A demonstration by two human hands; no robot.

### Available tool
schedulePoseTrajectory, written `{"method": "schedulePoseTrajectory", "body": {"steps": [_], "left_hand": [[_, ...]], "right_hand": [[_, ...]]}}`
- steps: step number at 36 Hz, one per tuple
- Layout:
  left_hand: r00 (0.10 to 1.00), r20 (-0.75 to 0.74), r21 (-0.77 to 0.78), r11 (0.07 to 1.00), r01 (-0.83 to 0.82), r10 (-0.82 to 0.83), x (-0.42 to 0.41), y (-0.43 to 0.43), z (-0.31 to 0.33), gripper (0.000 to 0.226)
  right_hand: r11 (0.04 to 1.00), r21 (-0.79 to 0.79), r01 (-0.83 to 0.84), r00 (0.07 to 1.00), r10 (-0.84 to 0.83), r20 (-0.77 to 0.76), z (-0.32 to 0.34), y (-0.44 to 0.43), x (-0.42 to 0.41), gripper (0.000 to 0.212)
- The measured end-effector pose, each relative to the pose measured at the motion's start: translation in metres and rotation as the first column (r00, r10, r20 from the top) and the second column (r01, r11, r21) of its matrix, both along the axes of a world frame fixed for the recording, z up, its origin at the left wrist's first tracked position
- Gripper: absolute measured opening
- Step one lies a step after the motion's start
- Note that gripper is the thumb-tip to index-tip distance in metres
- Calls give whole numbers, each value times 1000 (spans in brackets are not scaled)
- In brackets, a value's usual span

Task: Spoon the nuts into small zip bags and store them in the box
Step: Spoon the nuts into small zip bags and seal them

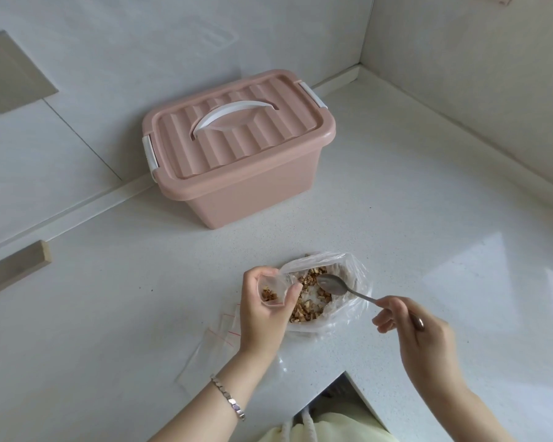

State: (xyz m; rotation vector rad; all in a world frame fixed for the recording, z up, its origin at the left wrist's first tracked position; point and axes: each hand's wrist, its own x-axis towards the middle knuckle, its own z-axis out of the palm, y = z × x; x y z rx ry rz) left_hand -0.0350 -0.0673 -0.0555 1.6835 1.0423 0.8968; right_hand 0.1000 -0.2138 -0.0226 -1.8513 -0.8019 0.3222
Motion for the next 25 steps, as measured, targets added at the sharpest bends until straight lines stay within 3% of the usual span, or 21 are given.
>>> {"method": "schedulePoseTrajectory", "body": {"steps": [4, 7, 10, 14, 18, 25], "left_hand": [[1000, -29, -90, 996, -12, 10, -6, 2, 3, 32], [986, -167, -115, 993, -13, -7, -14, 5, -5, 29], [938, -337, -140, 989, 39, -85, -20, 5, -14, 32], [868, -464, -170, 979, 112, -180, -22, 2, -20, 34], [845, -486, -249, 962, 113, -225, -19, -1, -20, 33], [845, -471, -319, 942, 104, -253, -10, -2, -17, 29]], "right_hand": [[995, -103, -9, 1000, 7, -26, -11, 1, 2, 53], [983, -182, -34, 999, 31, -23, -19, 4, 3, 25], [971, -232, -65, 997, 55, -53, -27, 6, 3, 25], [969, -244, -47, 971, -13, -241, -37, 10, -1, 26], [977, -214, 12, 866, -117, -486, -45, 14, -3, 29], [973, -219, 69, 646, -211, -734, -49, 13, -5, 37]]}}
